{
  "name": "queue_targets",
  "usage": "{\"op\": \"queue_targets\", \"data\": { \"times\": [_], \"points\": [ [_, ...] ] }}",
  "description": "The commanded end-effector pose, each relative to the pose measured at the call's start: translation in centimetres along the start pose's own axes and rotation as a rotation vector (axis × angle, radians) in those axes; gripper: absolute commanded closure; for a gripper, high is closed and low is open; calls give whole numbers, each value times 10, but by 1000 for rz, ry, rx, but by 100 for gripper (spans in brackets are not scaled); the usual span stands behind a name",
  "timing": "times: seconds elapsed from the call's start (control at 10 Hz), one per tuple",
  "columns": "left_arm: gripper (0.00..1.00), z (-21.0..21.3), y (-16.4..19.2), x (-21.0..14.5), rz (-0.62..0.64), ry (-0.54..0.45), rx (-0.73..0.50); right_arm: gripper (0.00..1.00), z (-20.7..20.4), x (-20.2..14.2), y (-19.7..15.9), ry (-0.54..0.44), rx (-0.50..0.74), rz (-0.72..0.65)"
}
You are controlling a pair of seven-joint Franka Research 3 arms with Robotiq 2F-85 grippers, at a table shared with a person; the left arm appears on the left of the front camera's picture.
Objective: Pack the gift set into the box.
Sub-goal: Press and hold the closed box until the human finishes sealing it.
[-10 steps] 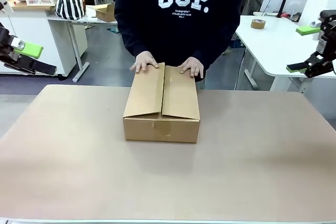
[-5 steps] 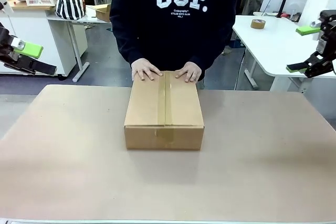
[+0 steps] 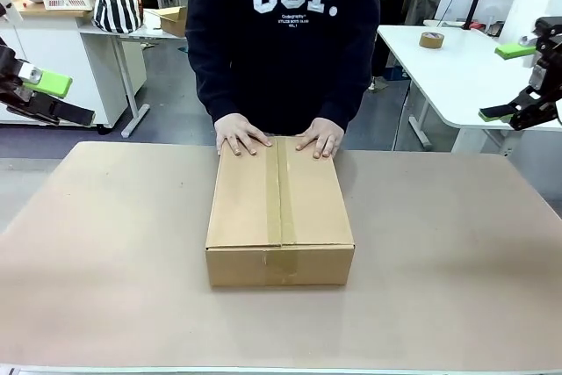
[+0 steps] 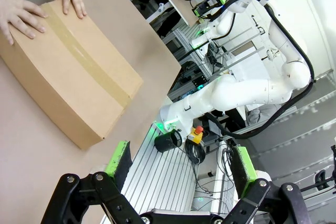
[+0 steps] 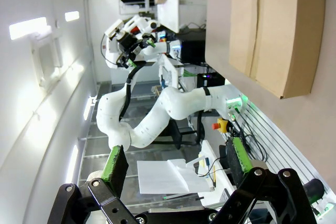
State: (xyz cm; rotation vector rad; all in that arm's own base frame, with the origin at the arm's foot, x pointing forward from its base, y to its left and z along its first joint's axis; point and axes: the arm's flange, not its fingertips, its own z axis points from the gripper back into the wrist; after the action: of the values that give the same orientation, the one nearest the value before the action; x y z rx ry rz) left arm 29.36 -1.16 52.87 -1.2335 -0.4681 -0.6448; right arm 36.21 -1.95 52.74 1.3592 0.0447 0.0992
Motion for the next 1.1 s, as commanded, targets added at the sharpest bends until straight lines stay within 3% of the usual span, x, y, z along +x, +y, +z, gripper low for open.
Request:
{"op": "queue_targets", "data": {
  "times": [0.0, 0.9, 1.0],
  "points": [
    [0, -2, 0, 2, -19, -17, -19, 0, 1, 1, 3, -1, 21, 6],
    [0, -2, 0, 2, -19, -17, -19, 0, 0, 0, 0, 0, 0, 0],
    [0, 0, 0, 0, 0, 0, 0, 0, -11, 12, 7, 41, -68, 125]
  ]
}}
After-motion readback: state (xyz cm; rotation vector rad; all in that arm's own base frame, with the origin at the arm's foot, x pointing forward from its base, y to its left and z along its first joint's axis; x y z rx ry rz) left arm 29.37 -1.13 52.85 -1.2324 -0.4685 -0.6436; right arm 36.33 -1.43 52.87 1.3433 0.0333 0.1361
